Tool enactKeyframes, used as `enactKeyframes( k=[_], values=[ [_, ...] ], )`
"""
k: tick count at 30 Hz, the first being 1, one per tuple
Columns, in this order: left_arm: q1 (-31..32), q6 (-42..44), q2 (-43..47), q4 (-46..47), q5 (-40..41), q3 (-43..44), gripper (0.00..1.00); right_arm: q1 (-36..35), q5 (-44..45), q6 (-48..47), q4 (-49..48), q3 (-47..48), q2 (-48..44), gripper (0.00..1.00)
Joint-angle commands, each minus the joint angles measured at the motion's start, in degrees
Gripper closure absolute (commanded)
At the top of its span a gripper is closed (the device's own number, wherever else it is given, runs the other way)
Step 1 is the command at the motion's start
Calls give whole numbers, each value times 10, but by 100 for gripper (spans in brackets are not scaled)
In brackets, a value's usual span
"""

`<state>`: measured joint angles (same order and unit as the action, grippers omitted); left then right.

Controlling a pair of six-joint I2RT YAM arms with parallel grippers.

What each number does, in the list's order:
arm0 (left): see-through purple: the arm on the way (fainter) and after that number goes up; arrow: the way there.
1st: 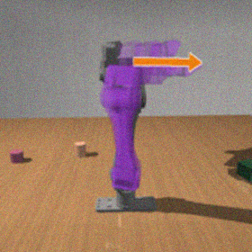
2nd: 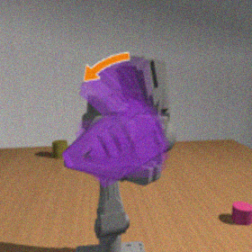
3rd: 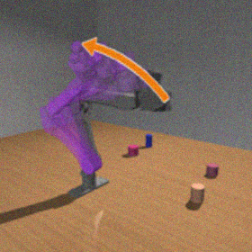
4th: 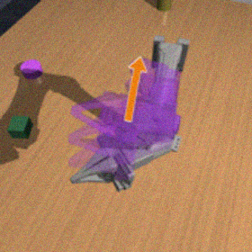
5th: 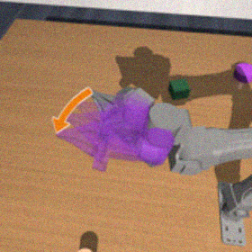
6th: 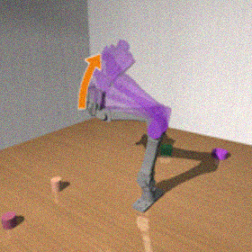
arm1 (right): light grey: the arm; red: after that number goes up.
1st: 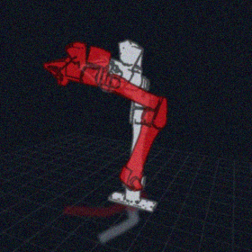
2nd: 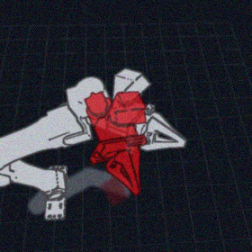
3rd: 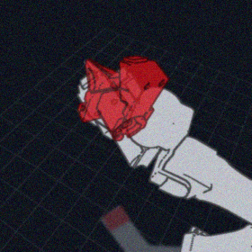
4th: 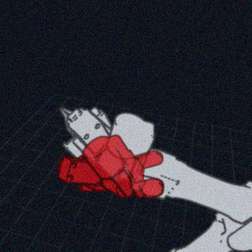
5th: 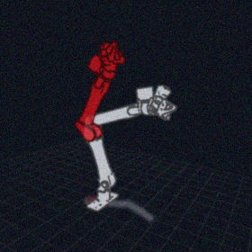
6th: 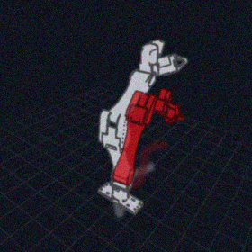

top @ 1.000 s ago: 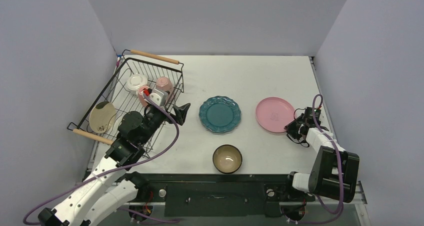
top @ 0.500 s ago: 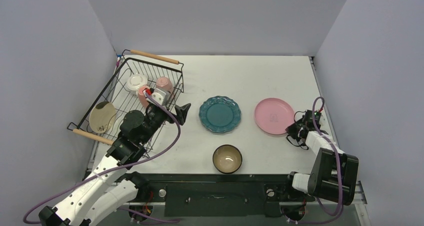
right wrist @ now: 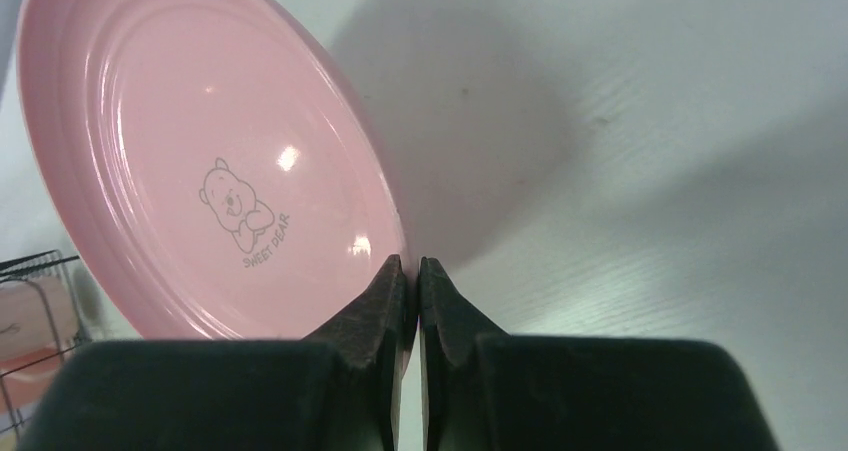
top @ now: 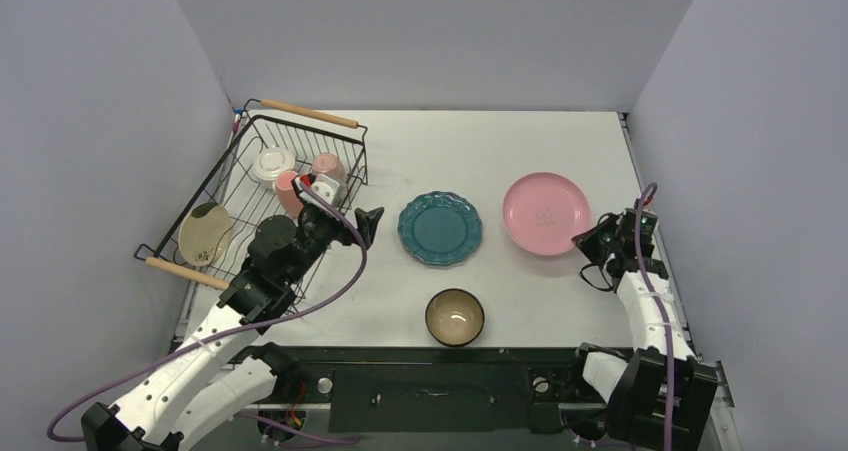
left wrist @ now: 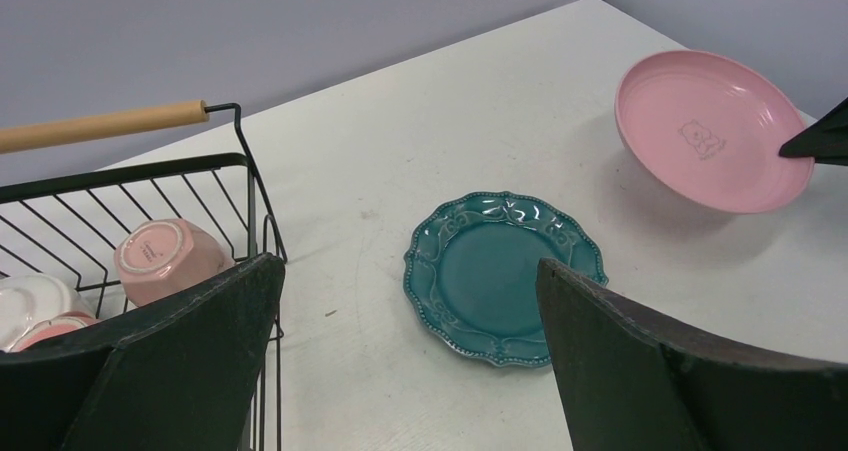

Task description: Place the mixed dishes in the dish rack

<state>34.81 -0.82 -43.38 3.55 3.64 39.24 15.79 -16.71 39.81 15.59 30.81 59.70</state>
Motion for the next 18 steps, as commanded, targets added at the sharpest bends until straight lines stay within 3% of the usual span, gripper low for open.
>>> enactKeyframes(
  k=[1, 8, 13, 18],
  values=[
    [3, -1, 2, 22, -2, 12, 3, -35, -62, -18, 12, 66, -34, 100],
    [2, -30, -30, 10, -5, 33, 3, -154, -33, -5, 19, 105, -119, 100],
    [2, -87, -63, -95, 0, 97, 3, -248, -55, 16, -20, 118, -135, 100],
    [2, -141, -38, -162, 8, 128, 3, -346, -46, 34, -67, 122, -127, 100]
  ],
)
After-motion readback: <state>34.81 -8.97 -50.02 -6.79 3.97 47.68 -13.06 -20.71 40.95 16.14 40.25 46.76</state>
